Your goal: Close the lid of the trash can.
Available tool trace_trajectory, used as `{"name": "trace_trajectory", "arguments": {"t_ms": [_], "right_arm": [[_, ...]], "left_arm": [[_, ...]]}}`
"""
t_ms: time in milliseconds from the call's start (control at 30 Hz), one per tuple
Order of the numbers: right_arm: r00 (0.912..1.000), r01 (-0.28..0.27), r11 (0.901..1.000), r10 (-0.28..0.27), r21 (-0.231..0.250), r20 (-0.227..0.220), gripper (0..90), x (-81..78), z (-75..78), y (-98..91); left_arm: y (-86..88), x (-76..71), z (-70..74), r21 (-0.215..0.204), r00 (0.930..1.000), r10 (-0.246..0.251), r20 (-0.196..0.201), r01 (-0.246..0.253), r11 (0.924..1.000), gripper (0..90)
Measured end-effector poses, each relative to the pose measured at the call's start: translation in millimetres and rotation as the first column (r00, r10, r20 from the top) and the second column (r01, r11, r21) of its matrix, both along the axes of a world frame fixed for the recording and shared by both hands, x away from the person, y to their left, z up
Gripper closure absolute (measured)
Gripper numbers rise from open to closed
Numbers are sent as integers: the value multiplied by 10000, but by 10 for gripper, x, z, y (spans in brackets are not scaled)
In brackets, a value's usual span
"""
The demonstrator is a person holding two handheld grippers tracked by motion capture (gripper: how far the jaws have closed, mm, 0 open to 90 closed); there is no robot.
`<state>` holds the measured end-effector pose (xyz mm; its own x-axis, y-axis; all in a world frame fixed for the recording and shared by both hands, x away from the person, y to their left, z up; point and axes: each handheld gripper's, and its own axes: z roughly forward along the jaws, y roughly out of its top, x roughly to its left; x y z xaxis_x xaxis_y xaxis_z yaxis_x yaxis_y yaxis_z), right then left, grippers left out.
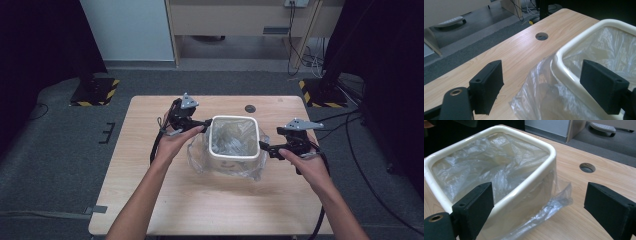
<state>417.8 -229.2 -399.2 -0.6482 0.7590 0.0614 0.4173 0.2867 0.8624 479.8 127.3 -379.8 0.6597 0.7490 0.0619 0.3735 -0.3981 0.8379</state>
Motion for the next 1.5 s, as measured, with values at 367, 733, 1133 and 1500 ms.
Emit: {"name": "trace_trajectory", "arguments": {"t_ms": [367,733,1133,1500], "right_arm": [[9975,709,9974,-709,-119,-11,87,31,21,-265],[9913,1270,9898,-1289,-649,-269,94,69,-85,-447],[9991,193,9937,-234,-1105,-365,94,-172,-192,-276],[9989,-286,9897,232,-1405,-400,99,-236,-237,-106]], "left_arm": [[325,-202,5,122,9981,589,-162,-587,9982,126],[632,-291,-165,127,9926,1154,-380,-1150,9933,117],[613,-374,-183,346,9938,1044,-391,-1030,9941,118],[450,-401,-234,657,9950,905,-424,-877,9940,121]]}}
